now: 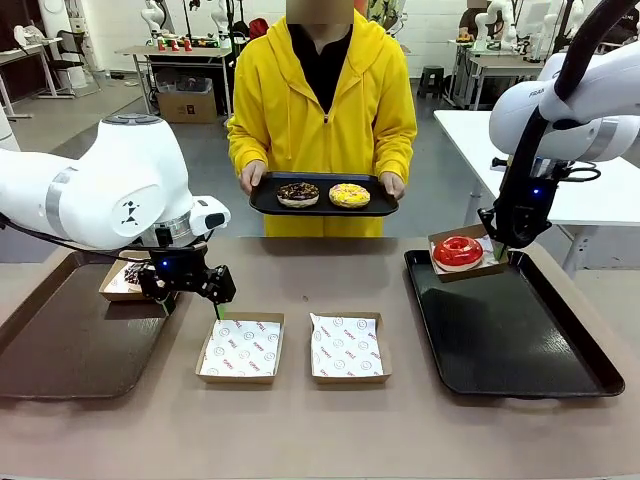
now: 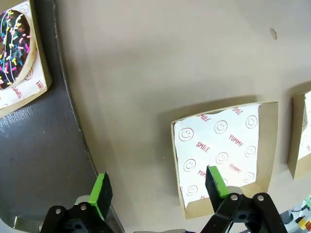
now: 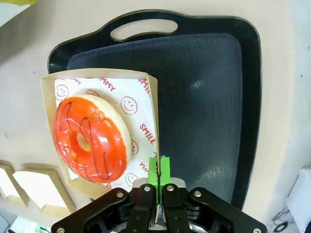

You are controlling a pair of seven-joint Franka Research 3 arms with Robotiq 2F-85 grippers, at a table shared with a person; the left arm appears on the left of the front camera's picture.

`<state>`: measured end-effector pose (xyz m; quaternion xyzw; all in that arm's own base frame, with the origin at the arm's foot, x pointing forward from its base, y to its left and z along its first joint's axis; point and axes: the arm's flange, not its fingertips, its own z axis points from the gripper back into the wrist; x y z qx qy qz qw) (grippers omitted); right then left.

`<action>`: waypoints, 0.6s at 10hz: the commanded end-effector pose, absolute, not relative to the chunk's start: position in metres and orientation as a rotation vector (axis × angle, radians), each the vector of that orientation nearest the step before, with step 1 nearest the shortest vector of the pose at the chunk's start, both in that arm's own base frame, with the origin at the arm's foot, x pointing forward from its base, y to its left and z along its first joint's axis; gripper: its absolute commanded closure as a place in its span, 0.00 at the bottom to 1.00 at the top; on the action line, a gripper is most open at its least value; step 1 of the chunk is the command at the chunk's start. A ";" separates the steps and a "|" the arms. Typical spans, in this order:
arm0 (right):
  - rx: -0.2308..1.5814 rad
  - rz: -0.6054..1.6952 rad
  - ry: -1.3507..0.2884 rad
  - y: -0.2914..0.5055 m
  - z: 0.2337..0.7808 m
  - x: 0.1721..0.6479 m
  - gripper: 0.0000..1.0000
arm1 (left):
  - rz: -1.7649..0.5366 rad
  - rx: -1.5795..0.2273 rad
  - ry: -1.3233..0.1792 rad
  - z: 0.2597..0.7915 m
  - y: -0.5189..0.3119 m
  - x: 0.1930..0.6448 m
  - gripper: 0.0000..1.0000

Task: Individually package the donuts and arrange them on the tray.
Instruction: Place the picked Paper togo box on the Handle tray while simultaneously picking up another Paper togo box from the table with the other hand.

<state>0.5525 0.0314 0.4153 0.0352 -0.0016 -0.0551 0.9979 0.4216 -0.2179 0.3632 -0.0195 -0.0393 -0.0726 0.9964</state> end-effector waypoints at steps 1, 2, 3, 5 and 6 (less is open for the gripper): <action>0.071 -0.112 -0.017 0.031 0.415 0.548 0.99 | -0.161 -0.032 -0.072 0.366 -0.214 0.422 0.00; 0.071 -0.112 -0.017 0.031 0.415 0.548 0.99 | -0.161 -0.032 -0.072 0.366 -0.214 0.422 0.00; 0.071 -0.112 -0.017 0.031 0.415 0.548 0.99 | -0.161 -0.032 -0.072 0.366 -0.214 0.422 0.00; 0.071 -0.112 -0.017 0.031 0.415 0.548 0.99 | -0.161 -0.032 -0.072 0.366 -0.214 0.422 0.00; 0.071 -0.112 -0.017 0.031 0.415 0.548 0.99 | -0.161 -0.032 -0.072 0.366 -0.214 0.422 0.00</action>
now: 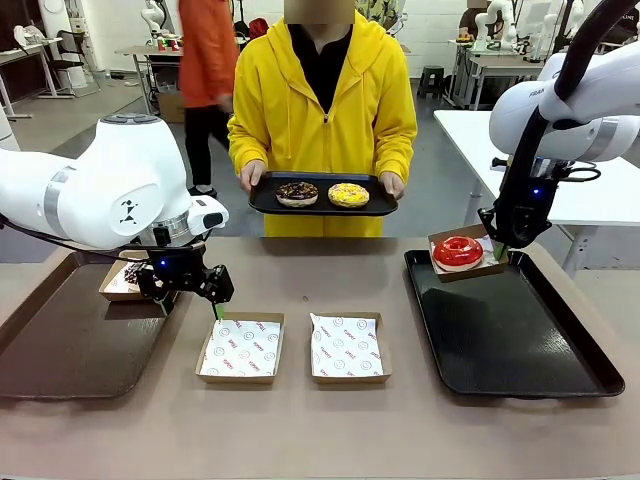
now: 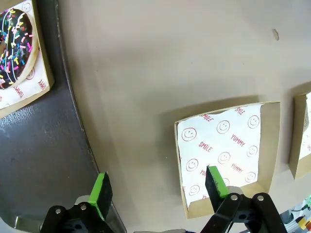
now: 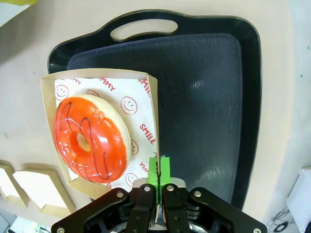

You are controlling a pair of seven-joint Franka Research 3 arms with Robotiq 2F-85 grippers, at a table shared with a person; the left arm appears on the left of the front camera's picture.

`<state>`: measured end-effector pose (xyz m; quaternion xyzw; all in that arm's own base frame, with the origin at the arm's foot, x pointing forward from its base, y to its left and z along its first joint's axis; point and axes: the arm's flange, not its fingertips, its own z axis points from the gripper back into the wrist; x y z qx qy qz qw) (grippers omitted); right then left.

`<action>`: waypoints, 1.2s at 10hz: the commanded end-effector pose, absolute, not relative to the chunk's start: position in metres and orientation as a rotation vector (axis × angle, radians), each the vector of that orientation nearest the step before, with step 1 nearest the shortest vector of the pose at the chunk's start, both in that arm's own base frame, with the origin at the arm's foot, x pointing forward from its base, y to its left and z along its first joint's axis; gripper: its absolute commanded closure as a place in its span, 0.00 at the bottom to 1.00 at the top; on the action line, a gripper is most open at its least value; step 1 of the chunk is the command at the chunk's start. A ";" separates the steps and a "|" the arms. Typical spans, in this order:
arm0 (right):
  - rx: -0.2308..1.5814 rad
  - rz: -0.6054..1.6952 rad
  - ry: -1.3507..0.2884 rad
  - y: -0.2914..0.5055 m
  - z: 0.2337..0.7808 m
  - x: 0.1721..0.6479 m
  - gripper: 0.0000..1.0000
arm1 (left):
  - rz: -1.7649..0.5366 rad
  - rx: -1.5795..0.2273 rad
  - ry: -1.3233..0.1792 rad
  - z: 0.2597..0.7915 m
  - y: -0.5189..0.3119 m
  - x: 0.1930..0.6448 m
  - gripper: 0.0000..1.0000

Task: Individually package the donuts and arrange them on the tray.
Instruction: Place the picked Paper togo box on the Handle tray while simultaneously picking up another Paper togo box from the table with the other hand.

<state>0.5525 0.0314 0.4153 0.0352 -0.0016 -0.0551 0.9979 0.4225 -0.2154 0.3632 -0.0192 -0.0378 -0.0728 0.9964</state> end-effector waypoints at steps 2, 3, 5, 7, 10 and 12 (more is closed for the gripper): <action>0.003 -0.117 0.012 0.043 0.412 0.558 0.99 | -0.123 0.021 -0.083 0.359 -0.222 0.411 0.00; -0.018 -0.110 0.011 0.050 0.411 0.560 0.99 | -0.131 0.038 -0.106 0.358 -0.227 0.400 0.00; -0.010 -0.105 0.000 0.058 0.410 0.562 0.99 | -0.096 0.073 -0.133 0.353 -0.233 0.390 0.00; -0.014 -0.076 0.021 0.065 0.399 0.570 0.99 | -0.082 0.047 -0.134 0.348 -0.231 0.389 0.00; -0.008 -0.072 0.044 0.065 0.384 0.580 0.99 | -0.070 0.001 -0.139 0.337 -0.229 0.391 0.00; 0.003 -0.071 0.052 0.061 0.378 0.581 0.99 | -0.077 -0.011 -0.129 0.328 -0.230 0.391 0.00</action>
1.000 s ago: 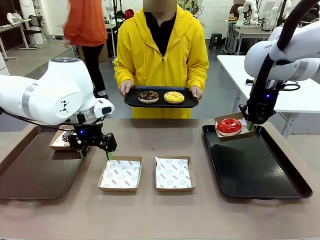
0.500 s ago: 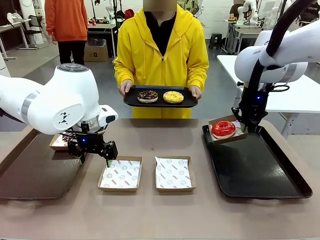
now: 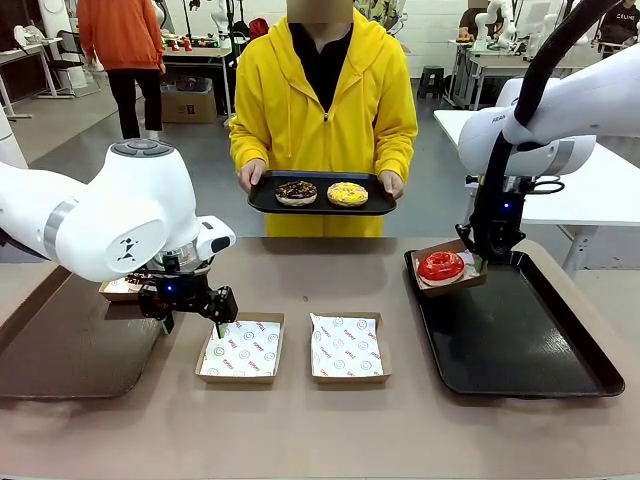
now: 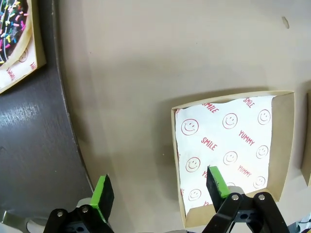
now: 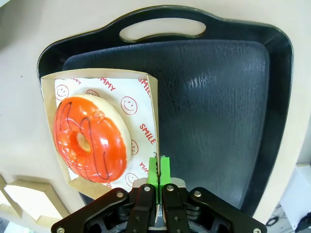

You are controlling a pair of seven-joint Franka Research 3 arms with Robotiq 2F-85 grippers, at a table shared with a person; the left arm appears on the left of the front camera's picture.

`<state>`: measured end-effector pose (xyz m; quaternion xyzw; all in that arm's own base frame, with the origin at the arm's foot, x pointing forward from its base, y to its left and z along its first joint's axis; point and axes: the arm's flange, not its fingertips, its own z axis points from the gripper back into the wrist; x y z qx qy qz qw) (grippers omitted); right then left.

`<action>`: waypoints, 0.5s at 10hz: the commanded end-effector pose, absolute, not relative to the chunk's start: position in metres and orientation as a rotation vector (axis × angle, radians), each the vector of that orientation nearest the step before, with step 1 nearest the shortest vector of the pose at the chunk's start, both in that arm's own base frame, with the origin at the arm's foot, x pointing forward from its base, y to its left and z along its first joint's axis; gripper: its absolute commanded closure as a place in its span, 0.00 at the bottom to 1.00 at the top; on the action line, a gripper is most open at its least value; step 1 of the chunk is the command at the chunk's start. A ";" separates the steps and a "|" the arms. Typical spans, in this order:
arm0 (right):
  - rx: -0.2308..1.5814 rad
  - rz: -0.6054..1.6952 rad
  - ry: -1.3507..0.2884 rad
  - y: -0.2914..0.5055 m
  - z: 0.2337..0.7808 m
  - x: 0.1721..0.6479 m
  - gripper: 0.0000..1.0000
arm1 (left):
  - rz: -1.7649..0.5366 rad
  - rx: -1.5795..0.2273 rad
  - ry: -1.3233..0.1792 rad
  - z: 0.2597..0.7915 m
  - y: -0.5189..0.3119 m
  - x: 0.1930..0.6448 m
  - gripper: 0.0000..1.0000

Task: Individually package the donuts and arrange them on the tray.
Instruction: Place the picked Paper togo box on the Handle tray while simultaneously picking up another Paper togo box from the table with the other hand.

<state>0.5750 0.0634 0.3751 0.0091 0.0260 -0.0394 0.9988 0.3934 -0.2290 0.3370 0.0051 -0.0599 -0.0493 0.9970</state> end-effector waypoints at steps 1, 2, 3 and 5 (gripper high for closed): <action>0.002 -0.072 0.056 0.061 0.375 0.582 0.99 | -0.077 -0.010 -0.123 0.325 -0.230 0.392 0.00; 0.002 -0.068 0.057 0.060 0.373 0.583 0.99 | -0.080 -0.010 -0.119 0.322 -0.231 0.392 0.00; 0.002 -0.062 0.052 0.060 0.372 0.585 0.99 | -0.085 -0.008 -0.114 0.320 -0.232 0.393 0.00; 0.008 -0.043 0.049 0.058 0.368 0.591 0.99 | -0.096 -0.004 -0.110 0.317 -0.234 0.392 0.00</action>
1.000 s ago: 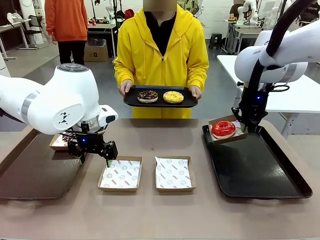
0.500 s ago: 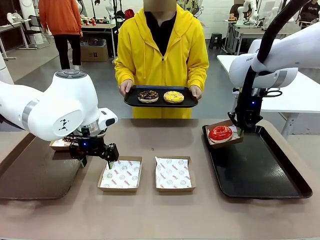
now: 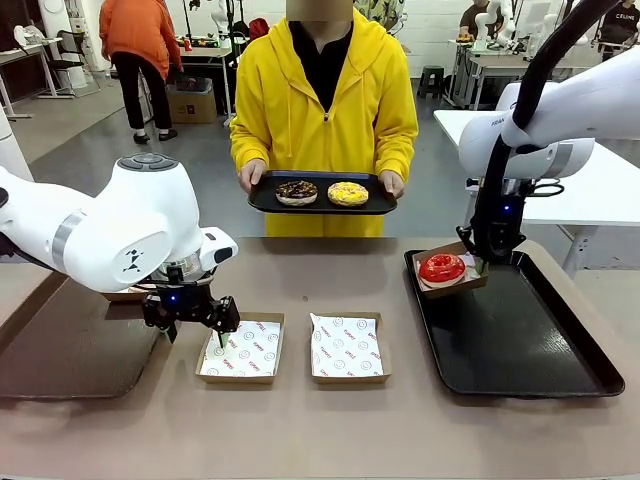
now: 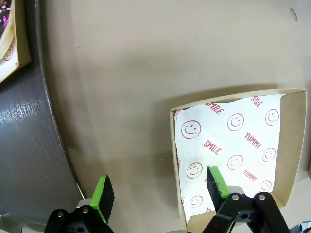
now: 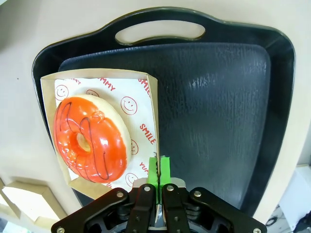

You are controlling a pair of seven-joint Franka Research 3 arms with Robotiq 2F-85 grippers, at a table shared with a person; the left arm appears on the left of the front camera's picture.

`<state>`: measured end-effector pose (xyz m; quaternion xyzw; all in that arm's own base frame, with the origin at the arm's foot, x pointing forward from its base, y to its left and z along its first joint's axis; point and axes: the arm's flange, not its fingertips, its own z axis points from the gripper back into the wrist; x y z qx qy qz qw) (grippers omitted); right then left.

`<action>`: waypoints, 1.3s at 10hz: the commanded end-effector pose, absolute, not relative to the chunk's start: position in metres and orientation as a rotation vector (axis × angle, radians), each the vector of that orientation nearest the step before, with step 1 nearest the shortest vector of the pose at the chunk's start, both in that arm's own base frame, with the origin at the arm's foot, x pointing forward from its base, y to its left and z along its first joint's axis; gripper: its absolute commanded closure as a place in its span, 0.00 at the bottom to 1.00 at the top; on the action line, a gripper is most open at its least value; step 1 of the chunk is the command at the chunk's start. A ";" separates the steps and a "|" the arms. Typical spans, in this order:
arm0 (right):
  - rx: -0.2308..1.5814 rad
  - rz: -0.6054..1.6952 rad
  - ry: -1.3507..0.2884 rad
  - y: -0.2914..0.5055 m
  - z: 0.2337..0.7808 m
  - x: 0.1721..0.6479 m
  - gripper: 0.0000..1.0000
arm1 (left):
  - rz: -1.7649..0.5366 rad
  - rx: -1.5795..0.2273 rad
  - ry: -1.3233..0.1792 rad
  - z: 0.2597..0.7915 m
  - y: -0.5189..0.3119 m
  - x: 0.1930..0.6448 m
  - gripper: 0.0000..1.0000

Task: Individually package the donuts and arrange them on the tray.
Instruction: Place the picked Paper togo box on the Handle tray while simultaneously picking up another Paper togo box from the table with the other hand.

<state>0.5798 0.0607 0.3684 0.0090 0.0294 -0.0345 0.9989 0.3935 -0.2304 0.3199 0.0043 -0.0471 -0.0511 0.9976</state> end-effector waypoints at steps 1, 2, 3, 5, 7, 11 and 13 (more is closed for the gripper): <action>0.005 -0.033 0.051 0.057 0.364 0.595 0.99 | -0.099 -0.001 -0.110 0.317 -0.235 0.393 0.00; 0.008 -0.033 0.054 0.056 0.362 0.597 0.99 | -0.101 0.000 -0.106 0.315 -0.236 0.393 0.00; 0.010 -0.034 0.055 0.055 0.361 0.599 0.99 | -0.104 -0.002 -0.107 0.315 -0.236 0.394 0.00; 0.018 -0.034 0.050 0.054 0.361 0.600 0.99 | -0.096 -0.009 -0.102 0.313 -0.236 0.397 0.00; 0.022 -0.032 0.051 0.053 0.360 0.600 0.99 | -0.094 -0.013 -0.091 0.310 -0.238 0.399 0.00; 0.022 -0.010 0.050 0.053 0.359 0.600 0.39 | -0.091 -0.033 -0.090 0.310 -0.240 0.401 0.60; 0.025 -0.009 0.054 0.053 0.359 0.599 0.00 | -0.083 -0.043 -0.100 0.317 -0.239 0.399 1.00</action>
